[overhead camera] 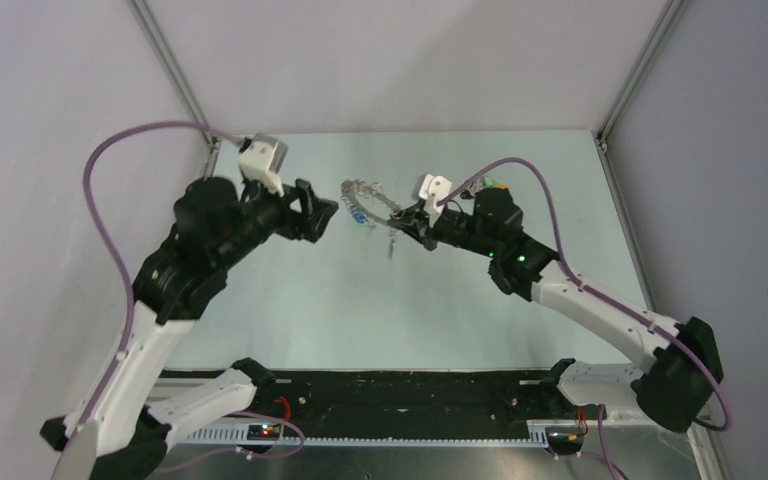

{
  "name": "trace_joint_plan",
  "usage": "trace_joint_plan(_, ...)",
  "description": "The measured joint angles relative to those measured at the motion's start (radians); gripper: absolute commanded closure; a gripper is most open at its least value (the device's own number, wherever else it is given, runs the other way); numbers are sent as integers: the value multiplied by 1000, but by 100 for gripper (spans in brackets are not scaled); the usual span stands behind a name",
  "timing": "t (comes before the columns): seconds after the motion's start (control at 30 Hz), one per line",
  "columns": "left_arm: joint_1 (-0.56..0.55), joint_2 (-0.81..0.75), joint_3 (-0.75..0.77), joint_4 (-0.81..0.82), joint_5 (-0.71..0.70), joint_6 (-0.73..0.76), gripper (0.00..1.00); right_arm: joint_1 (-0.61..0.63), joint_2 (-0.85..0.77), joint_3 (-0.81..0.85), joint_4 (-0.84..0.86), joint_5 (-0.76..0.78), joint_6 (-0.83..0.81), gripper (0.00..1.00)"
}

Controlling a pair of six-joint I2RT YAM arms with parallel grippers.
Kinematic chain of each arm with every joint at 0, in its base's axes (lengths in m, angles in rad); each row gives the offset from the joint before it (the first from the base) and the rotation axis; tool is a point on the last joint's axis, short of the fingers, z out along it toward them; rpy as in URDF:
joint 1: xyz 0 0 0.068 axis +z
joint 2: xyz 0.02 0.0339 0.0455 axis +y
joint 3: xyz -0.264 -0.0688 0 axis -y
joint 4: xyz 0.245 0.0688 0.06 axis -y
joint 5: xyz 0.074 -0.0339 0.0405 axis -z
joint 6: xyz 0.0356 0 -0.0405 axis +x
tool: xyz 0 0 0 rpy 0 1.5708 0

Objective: Remove the keys from the keyring

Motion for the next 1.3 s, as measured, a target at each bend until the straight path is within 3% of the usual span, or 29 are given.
trace_joint_plan(0.1, 1, -117, -139, 69, -27, -2, 10, -29, -73, 0, -40, -2, -25, 100)
trace_joint_plan(0.27, 1, -240, -370, 209, -87, -65, 10, -77, -186, 0, -65, -55, -61, 100)
trace_joint_plan(0.5, 2, -204, -569, 444, -43, -89, 14, -149, -267, 37, -93, -175, -95, 100)
trace_joint_plan(0.67, 0, -200, -713, 732, 37, -85, 16, -163, -281, 81, -135, -235, -121, 100)
trace_joint_plan(0.87, -1, -156, -735, 980, 148, -60, 20, -171, -283, 97, -160, -294, -129, 100)
trace_joint_plan(1.07, -5, -113, -726, 1087, 235, -44, 24, -174, -282, 103, -177, -333, -129, 100)
trace_joint_plan(1.3, -5, -86, -712, 1122, 288, -32, 45, -178, -282, 109, -178, -365, -127, 100)
